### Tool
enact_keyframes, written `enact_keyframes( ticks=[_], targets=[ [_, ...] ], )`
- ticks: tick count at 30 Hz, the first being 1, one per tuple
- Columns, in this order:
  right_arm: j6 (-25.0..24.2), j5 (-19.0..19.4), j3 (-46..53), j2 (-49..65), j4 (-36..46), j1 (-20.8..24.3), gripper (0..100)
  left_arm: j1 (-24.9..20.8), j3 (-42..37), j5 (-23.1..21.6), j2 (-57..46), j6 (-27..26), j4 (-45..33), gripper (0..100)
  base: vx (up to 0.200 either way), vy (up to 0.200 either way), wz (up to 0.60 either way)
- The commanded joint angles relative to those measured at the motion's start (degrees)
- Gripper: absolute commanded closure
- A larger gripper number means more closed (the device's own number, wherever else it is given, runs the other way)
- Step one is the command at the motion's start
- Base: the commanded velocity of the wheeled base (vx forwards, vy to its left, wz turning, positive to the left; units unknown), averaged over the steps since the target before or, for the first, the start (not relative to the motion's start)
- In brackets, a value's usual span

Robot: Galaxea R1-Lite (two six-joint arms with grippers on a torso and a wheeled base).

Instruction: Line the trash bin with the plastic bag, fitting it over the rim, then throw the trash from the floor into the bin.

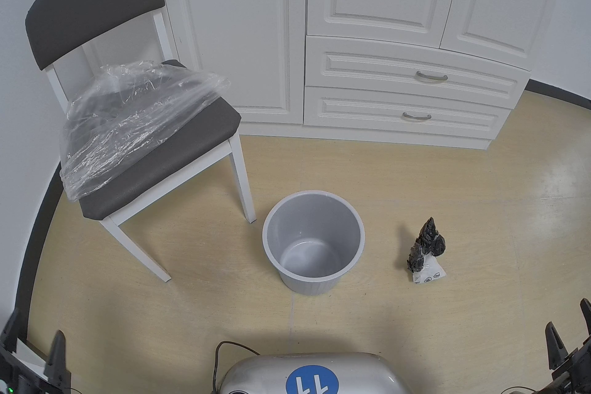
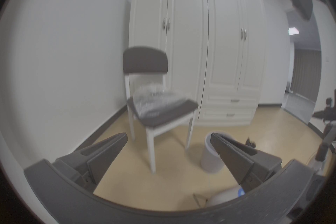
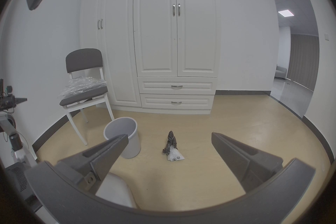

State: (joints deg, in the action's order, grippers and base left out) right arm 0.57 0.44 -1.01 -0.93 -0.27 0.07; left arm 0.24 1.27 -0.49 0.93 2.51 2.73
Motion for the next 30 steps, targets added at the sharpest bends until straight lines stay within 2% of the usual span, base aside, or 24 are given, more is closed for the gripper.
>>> enact_keyframes(
  ticks=[1,2,4,11,13,14,15,17,18,21,23,26,28,29,30],
  targets=[
    [0.9,1.1,1.0,0.9,-0.3,0.0,0,-0.1,7.7,-2.6,-0.8,2.3,7.0,0,0.0,0.0,0.0],
    [0.7,1.0,1.0,0.9,-0.4,0.0,0,-0.1,7.8,-2.8,-0.9,2.2,6.9,0,0.0,0.0,0.0],
    [-2.9,-0.1,1.0,0.9,-0.3,0.2,0,0.0,7.8,-2.8,-0.9,1.4,4.9,0,0.0,0.0,0.0],
    [-0.9,-0.3,1.0,0.9,-0.7,0.1,0,-0.2,10.7,-3.0,-0.4,1.2,3.2,0,0.0,0.0,0.0],
    [-0.7,0.6,-1.8,0.9,-4.4,0.0,0,-0.5,13.3,-3.0,0.8,1.2,2.5,0,0.0,0.0,0.0],
    [-3.9,4.4,-7.7,0.1,-9.0,0.4,0,-0.6,14.9,-2.9,0.7,1.1,1.8,0,0.0,0.0,0.0],
    [-7.2,6.3,-10.2,-0.4,-9.1,0.1,0,-0.6,15.1,-2.9,0.5,1.1,1.3,0,0.0,0.0,0.0],
    [-13.4,8.0,-12.3,-1.0,-8.9,-0.9,0,-0.2,14.4,-2.7,-0.9,1.2,0.4,0,0.0,0.0,0.0],
    [-14.8,8.3,-12.1,-1.5,-8.6,-1.0,0,-0.2,13.9,-2.4,-0.9,1.2,0.1,0,0.0,0.0,0.0],
    [-15.1,7.9,-11.9,-5.4,-6.6,-1.1,0,-0.2,13.5,-3.2,-0.9,1.0,-0.2,0,0.0,0.0,0.0],
    [-15.0,7.8,-16.7,-16.7,-6.1,-1.2,0,-1.4,15.5,-3.8,5.3,-2.1,0.0,0,0.0,0.0,0.0],
    [-15.3,7.8,-23.1,-27.0,-7.4,-1.2,0,-2.2,17.5,-3.4,14.6,-6.9,1.0,0,0.0,0.0,0.0],
    [-15.1,7.8,-26.1,-34.1,-10.1,-1.2,0,-1.7,19.5,-3.1,21.8,-7.4,1.9,0,0.0,0.0,0.0],
    [-15.1,7.8,-26.1,-34.1,-10.1,-1.2,0,-1.7,19.5,-3.1,21.8,-7.4,1.9,0,0.0,0.0,0.0],
    [-15.0,7.7,-27.1,-39.3,-15.4,-0.9,0,-1.1,20.6,-2.9,27.9,-7.5,2.8,0,0.0,0.0,0.0]
  ],
)
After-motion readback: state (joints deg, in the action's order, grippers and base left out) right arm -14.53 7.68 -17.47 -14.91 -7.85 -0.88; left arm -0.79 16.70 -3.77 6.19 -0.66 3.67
